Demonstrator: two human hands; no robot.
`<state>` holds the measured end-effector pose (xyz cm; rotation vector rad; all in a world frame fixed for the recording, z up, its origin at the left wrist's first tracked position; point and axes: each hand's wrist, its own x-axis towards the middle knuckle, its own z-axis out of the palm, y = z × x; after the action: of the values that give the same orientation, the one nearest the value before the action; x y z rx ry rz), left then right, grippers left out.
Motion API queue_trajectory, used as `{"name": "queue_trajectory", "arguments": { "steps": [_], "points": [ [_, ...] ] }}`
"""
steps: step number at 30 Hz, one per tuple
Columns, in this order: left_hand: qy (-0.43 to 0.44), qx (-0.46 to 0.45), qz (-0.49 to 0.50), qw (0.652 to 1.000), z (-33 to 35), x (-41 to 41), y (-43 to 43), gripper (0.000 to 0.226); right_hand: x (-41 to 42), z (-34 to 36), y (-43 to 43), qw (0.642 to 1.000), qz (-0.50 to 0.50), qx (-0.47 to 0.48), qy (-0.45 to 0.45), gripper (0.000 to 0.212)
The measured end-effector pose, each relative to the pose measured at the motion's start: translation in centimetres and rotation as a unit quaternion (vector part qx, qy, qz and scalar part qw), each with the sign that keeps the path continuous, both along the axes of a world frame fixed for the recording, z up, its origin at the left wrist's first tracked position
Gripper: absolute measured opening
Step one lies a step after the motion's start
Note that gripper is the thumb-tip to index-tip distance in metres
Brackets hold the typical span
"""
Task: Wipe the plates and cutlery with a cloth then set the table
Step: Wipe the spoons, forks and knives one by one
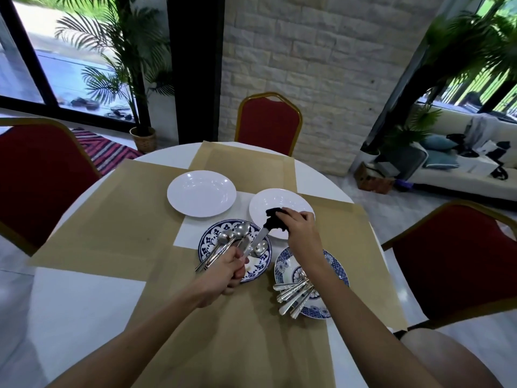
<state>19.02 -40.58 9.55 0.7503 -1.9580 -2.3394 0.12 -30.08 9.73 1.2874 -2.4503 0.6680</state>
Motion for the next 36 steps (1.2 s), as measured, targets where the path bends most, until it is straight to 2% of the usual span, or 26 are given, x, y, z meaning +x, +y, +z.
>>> {"name": "queue_trajectory", "arguments": {
  "steps": [1, 3, 6, 8, 11, 16, 21, 23, 27, 34, 36],
  "points": [
    [-0.011, -0.004, 0.004, 1.000, -0.1, -0.1, 0.0, 0.016, -0.6, -0.1, 0.0, 1.000, -0.015, 0.003, -0.016, 0.055],
    [-0.026, -0.013, 0.024, 0.999, -0.2, -0.2, -0.2, 0.031, -1.5, 0.0, 0.2, 0.994, -0.037, -0.062, -0.086, 0.058],
    [-0.032, -0.082, 0.055, 0.995, -0.9, -0.4, -0.9, 0.050, -1.6, 1.3, 1.2, 0.969, -0.083, -0.165, -0.164, 0.041],
    [-0.042, -0.157, 0.067, 0.984, -1.5, -0.6, -1.3, 0.042, -1.2, 2.0, 1.7, 0.964, -0.087, -0.191, -0.163, 0.034],
    [-0.062, -0.256, 0.066, 0.963, -1.9, -0.9, -1.6, 0.027, 0.1, 2.6, 1.8, 0.972, -0.045, -0.177, -0.148, 0.038],
    [-0.056, -0.335, 0.050, 0.939, -1.6, -1.3, -0.8, 0.023, 3.1, 0.9, 1.4, 0.978, -0.012, -0.133, -0.158, 0.047],
    [-0.027, -0.330, 0.051, 0.942, -1.3, -1.5, -0.2, 0.024, 4.9, -2.2, 0.8, 0.991, 0.074, -0.009, -0.113, 0.052],
    [-0.014, -0.299, 0.055, 0.952, -1.4, -1.2, -0.2, 0.026, 5.0, -2.4, 0.7, 0.991, 0.079, 0.000, -0.107, 0.053],
    [0.008, -0.269, 0.061, 0.961, -1.8, -0.7, -0.3, 0.027, 3.8, -1.9, 0.5, 0.994, 0.047, -0.017, -0.094, 0.054],
    [0.008, -0.300, 0.017, 0.954, -1.6, -0.5, -0.3, 0.028, 0.5, 0.1, 1.0, 0.997, -0.020, 0.013, -0.079, 0.052],
    [0.000, -0.317, 0.007, 0.948, -1.7, -0.5, -0.4, 0.028, -0.6, 0.3, 1.4, 0.995, -0.038, 0.034, -0.084, 0.046]
  ]
}}
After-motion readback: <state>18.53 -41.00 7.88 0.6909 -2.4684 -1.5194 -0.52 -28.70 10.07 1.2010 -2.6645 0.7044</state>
